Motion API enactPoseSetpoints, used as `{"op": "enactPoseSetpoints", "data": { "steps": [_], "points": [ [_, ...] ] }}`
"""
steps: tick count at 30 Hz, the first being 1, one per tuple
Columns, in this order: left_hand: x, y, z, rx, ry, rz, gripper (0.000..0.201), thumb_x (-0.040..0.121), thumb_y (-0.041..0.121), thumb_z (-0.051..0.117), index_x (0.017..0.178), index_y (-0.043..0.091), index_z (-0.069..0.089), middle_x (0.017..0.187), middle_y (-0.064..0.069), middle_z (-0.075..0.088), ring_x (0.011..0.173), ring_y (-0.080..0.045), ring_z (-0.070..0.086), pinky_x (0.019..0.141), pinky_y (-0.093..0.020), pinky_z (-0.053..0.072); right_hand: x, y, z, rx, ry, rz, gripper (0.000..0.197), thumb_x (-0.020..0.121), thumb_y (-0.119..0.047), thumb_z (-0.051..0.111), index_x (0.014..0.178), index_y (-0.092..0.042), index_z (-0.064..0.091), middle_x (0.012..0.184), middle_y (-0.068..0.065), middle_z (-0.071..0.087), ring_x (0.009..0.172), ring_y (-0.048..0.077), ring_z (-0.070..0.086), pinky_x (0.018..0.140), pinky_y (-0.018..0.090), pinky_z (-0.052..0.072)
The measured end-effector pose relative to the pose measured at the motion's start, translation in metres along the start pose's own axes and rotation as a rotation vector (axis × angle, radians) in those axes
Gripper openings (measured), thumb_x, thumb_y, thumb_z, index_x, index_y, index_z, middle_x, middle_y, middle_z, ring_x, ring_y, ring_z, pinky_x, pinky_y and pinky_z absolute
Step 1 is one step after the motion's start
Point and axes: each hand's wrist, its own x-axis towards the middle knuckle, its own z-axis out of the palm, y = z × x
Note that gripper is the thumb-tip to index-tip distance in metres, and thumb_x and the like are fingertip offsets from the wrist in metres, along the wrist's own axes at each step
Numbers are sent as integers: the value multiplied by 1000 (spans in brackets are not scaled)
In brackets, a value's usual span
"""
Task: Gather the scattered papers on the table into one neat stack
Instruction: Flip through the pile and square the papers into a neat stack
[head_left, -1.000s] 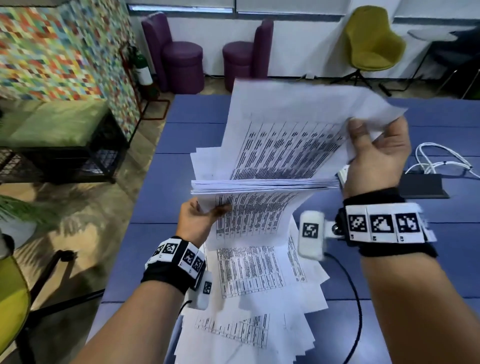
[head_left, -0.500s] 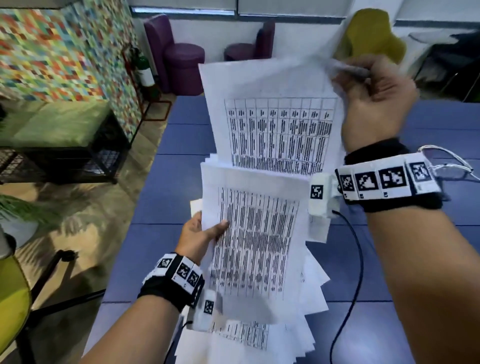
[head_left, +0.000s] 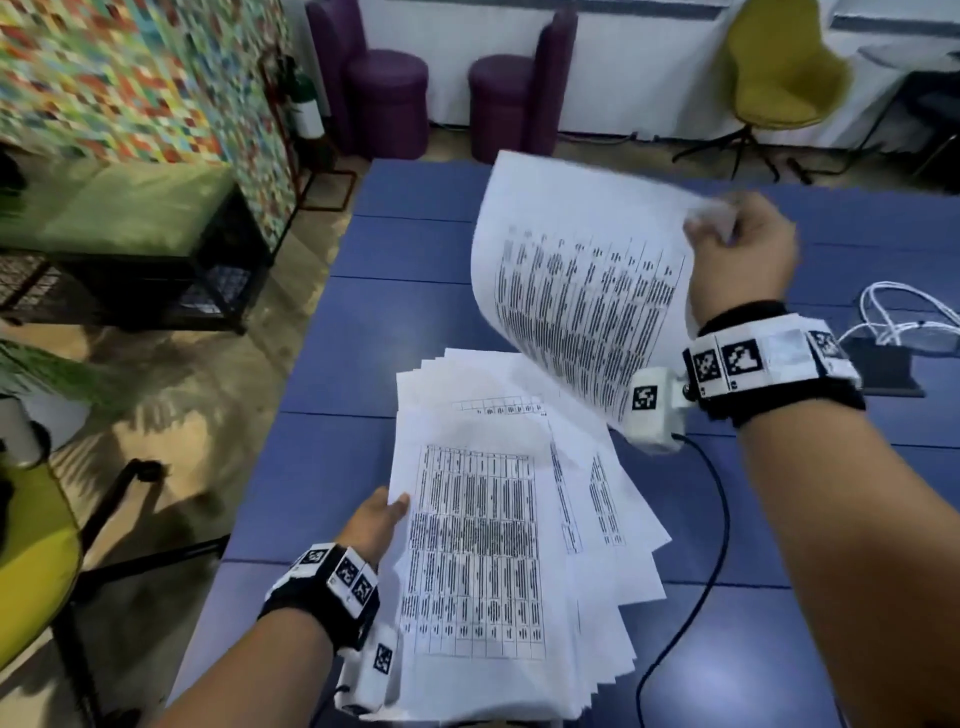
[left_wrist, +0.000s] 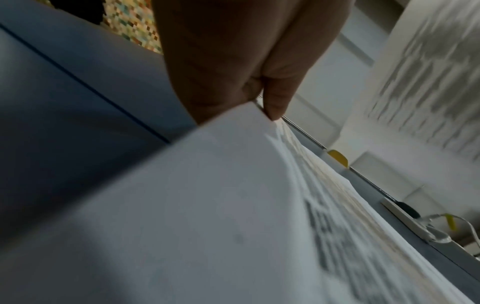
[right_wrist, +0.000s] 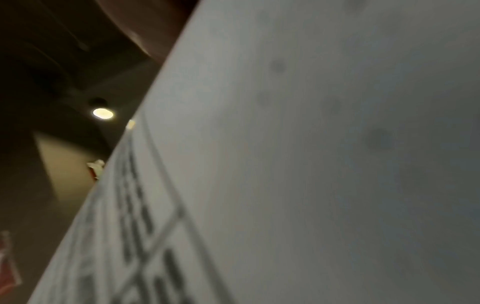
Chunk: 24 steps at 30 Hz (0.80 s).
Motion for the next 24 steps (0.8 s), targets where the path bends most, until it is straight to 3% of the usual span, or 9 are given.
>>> {"op": "enactPoseSetpoints", "data": {
  "steps": [2, 5, 8, 11, 13, 16, 19, 22, 24],
  "points": [
    [4, -4, -3, -115, -25, -50, 39, 102, 24, 47, 137, 6, 46, 145, -11, 48, 132, -29, 45, 114, -47, 32, -13, 30, 0, -183, -141, 170, 20, 88, -15, 61, 106, -10, 65, 91, 10, 62, 85, 21, 57, 71, 26, 45],
    [1, 0, -3, -226, -58, -78, 25, 103, 16, 44, 128, 14, 48, 135, -2, 54, 124, -20, 49, 114, -43, 31, -47, 63, 5, -302, -383, 346, 31, 88, -13, 65, 116, 1, 61, 110, 19, 65, 99, 26, 62, 78, 25, 40],
    [7, -5, -3, -265, -112, -57, 24, 101, 17, 49, 122, 8, 55, 134, -15, 58, 121, -28, 55, 110, -48, 38, -93, 72, 18, -39, -623, 379, 14, 84, 0, 66, 94, -9, 65, 89, 14, 67, 71, 8, 63, 78, 30, 44],
    [12, -15, -7, -257, 13, -57, 30, 91, 17, 55, 96, -12, 61, 100, -32, 67, 87, -18, 62, 79, -30, 50, -126, 58, 23, 198, -817, 375, 15, 83, 3, 66, 82, -12, 64, 82, 8, 68, 71, 13, 63, 76, 31, 52],
    [21, -33, -14, -255, 17, -158, 13, 95, 2, 53, 93, -7, 61, 87, -20, 64, 87, -21, 59, 75, -28, 46, -124, 57, 26, 318, -770, 438, 11, 84, 4, 64, 88, -7, 63, 78, 6, 71, 68, 14, 65, 71, 27, 55],
    [23, -39, -25, -283, 21, -253, 26, 89, 36, 66, 100, 13, 64, 84, -3, 68, 90, -28, 62, 88, -42, 52, -108, 75, 34, 237, -588, 439, 13, 85, 4, 63, 85, -9, 61, 68, -2, 69, 55, 3, 63, 64, 25, 52],
    [-8, -2, -19, -352, -89, -200, 23, 102, 24, 45, 93, 10, 62, 63, 4, 72, 69, -10, 69, 66, -22, 55, -101, 102, 46, -42, -561, 366, 15, 86, 2, 62, 94, -11, 62, 76, 3, 64, 60, 2, 61, 68, 24, 47],
    [-16, 10, -8, -502, -225, -205, 61, 99, 54, 33, 116, 4, 65, 111, -19, 71, 94, -27, 72, 80, -35, 55, -107, 130, 59, -365, -637, 285, 21, 88, -1, 58, 105, -11, 66, 98, 14, 68, 89, 25, 62, 78, 27, 47],
    [-11, 7, -11, -515, -251, -224, 72, 95, 65, 29, 119, 8, 65, 115, -18, 69, 100, -30, 70, 83, -40, 54, -118, 143, 65, -446, -694, 288, 27, 90, 0, 52, 109, -14, 64, 104, 17, 66, 91, 31, 61, 77, 29, 48]
  ]
}}
